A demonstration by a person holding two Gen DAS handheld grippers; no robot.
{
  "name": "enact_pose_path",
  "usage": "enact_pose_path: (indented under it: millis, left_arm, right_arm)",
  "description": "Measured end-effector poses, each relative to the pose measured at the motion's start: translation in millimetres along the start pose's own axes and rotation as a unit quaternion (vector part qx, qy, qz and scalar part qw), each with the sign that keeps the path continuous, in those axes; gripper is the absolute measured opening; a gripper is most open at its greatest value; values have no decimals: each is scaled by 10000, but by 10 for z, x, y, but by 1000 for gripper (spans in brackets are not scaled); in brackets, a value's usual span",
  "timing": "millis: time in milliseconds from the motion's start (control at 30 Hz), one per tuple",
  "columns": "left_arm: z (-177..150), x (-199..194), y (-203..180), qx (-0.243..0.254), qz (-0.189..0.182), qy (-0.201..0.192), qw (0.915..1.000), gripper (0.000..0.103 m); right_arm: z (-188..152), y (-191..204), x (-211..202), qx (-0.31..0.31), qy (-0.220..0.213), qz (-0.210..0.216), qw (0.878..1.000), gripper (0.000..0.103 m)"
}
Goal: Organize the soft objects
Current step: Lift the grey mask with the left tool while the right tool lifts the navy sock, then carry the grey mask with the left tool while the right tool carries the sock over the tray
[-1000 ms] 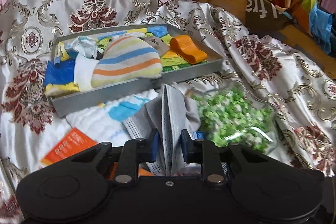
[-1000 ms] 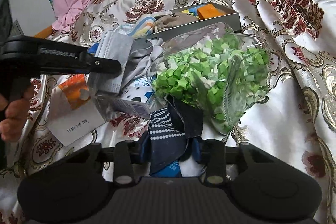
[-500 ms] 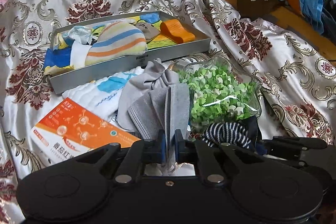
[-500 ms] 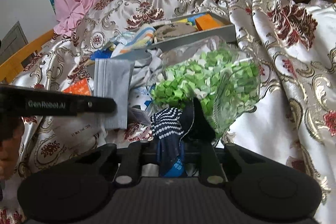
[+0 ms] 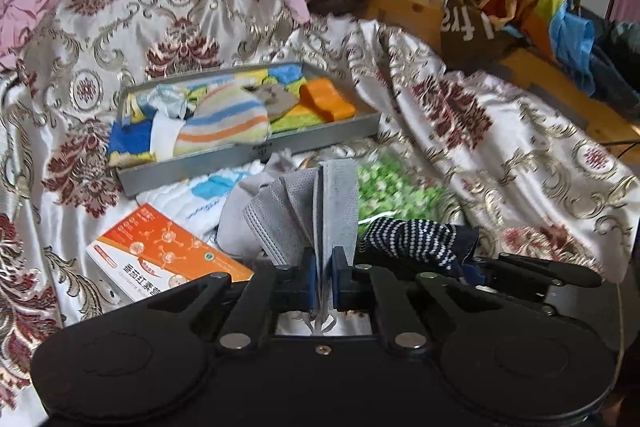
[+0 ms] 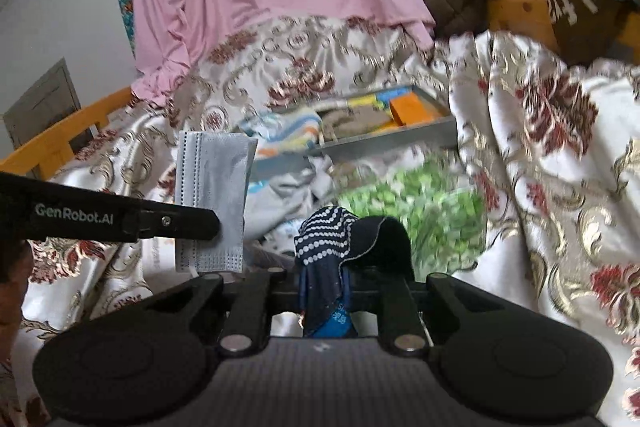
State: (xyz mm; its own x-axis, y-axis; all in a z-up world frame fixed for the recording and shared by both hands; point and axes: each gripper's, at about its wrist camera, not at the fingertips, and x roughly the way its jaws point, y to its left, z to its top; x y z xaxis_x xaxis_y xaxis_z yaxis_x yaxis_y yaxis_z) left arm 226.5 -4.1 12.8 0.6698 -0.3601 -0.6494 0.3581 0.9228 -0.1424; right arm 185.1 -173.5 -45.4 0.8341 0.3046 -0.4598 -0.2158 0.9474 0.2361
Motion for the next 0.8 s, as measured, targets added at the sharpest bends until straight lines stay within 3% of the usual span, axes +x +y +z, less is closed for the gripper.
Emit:
enact_pose_path:
  millis: [333, 567, 800]
  left_arm:
    - [148, -427, -290, -109, -63, -632, 9979, 7]
    - [328, -430, -410, -83, -184, -891, 9958, 7]
    - [663, -220, -345, -186, -359, -1058, 9936, 7]
  right_arm:
    - [156, -75, -489, -140, -749, 44, 9971, 17]
    - [285, -153, -554, -106, -967, -49, 9952, 17]
    - [859, -236, -340, -598, -1256, 6, 9903, 17]
